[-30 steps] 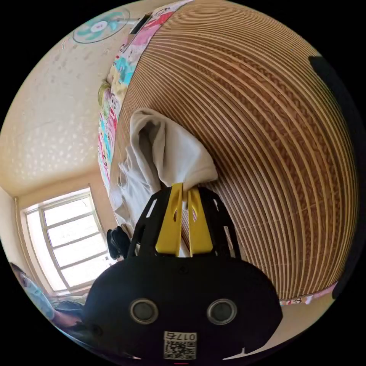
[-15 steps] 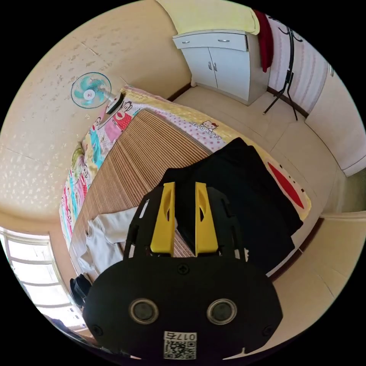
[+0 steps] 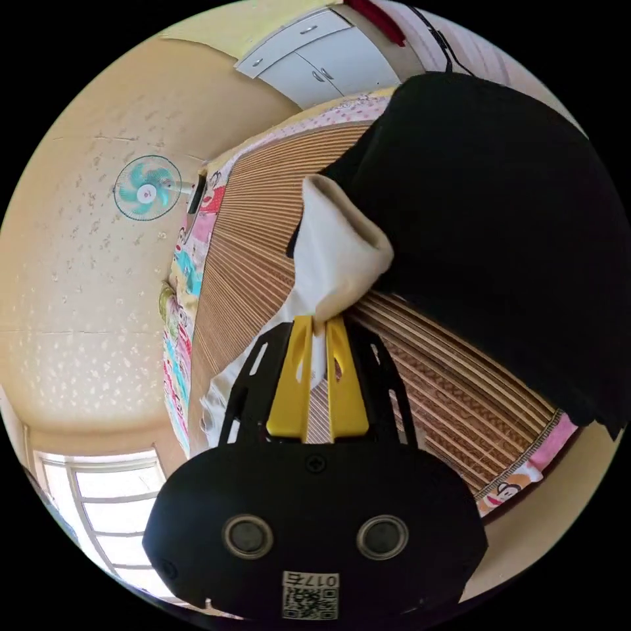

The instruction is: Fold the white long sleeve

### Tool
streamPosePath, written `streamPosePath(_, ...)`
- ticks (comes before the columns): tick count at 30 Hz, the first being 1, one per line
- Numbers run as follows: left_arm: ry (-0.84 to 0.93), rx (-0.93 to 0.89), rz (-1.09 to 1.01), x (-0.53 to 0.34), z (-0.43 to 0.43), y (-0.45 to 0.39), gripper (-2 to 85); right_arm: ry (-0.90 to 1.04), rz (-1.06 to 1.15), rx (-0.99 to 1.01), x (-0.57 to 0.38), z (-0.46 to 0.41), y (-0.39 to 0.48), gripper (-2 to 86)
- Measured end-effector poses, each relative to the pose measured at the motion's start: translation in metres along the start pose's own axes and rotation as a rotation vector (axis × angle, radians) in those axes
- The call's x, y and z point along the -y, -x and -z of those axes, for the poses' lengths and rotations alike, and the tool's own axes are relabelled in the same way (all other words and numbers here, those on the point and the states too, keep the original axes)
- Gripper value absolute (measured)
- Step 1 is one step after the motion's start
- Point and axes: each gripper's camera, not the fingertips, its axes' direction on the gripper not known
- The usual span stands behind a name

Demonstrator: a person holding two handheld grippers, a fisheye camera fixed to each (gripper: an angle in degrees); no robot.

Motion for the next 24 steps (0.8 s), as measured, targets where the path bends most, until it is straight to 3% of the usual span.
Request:
streamPosePath(4, -0.023, -0.022, 0.026, -0.008, 0.015, 0.024, 3.2, -0.156, 0.392, -0.02, -0.007, 0.018, 0.142, 3.6)
streamPosePath(6, -0.027, -0.031, 0.049, -0.01, 0.022, 0.034, 3.8, -0.21, 0.638, 0.148, -0.049, 0.03, 0.238, 3.3)
streamPosePath(11, -0.137, -0.062, 0.082, -0.003, 0.069, 0.062, 5.6, -0.126, 1.042, 0.331, -0.202, -0.024, 0.363, 3.3)
streamPosePath(14, -0.23, -0.06, 0.108, 0.012, 0.099, 0.089, 6.7, 0.143, 1.182, 0.357, -0.307, -0.125, 0.374, 4.2)
streamPosePath(18, -0.361, -0.039, 0.175, 0.044, 0.14, 0.141, 8.7, 0.767, 1.145, -0.048, -0.42, -0.274, 0.324, 6.4)
streamPosePath(21, -0.498, -0.116, 0.283, 0.075, 0.175, 0.202, 10.0, 0.785, 1.097, 0.042, -0.441, -0.258, 0.288, 7.1)
streamPosePath(24, -0.586, -0.23, 0.438, 0.113, 0.186, 0.268, 11.1, 0.857, 1.034, -0.03, -0.445, -0.243, 0.258, 7.3)
